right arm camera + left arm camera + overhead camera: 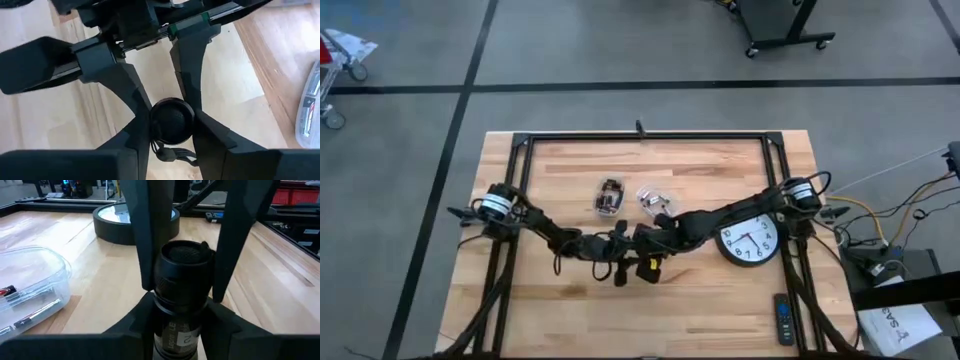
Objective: Insert battery
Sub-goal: Open the black flashlight cover
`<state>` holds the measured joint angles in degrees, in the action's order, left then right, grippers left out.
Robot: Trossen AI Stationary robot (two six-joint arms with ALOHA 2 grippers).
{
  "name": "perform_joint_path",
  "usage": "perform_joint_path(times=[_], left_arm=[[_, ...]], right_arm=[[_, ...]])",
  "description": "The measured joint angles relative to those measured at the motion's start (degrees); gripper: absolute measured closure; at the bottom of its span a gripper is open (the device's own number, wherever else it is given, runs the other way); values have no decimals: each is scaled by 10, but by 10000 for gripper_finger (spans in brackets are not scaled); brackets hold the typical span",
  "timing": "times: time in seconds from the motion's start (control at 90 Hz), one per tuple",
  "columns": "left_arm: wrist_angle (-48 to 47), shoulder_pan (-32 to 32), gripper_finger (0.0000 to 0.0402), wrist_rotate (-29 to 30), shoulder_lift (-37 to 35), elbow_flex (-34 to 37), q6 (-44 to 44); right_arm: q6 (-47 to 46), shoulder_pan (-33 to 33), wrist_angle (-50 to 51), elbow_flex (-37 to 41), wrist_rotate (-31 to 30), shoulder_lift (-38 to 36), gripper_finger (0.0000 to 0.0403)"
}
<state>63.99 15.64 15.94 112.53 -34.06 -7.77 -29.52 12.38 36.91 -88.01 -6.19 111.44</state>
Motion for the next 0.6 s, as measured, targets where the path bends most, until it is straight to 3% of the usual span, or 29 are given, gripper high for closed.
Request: perform_joint_path(times=[0.256, 0.478, 0.6], left_arm=[[-1, 0, 308, 1, 0, 0, 6], [0, 0, 308, 4, 0, 0, 5], [0, 0, 308, 3, 0, 0, 6]], right_arm=[[95, -3, -3, 2, 4, 1, 307], [240, -5, -8, 7, 26, 1, 312], [264, -5, -7, 7, 28, 1, 315]])
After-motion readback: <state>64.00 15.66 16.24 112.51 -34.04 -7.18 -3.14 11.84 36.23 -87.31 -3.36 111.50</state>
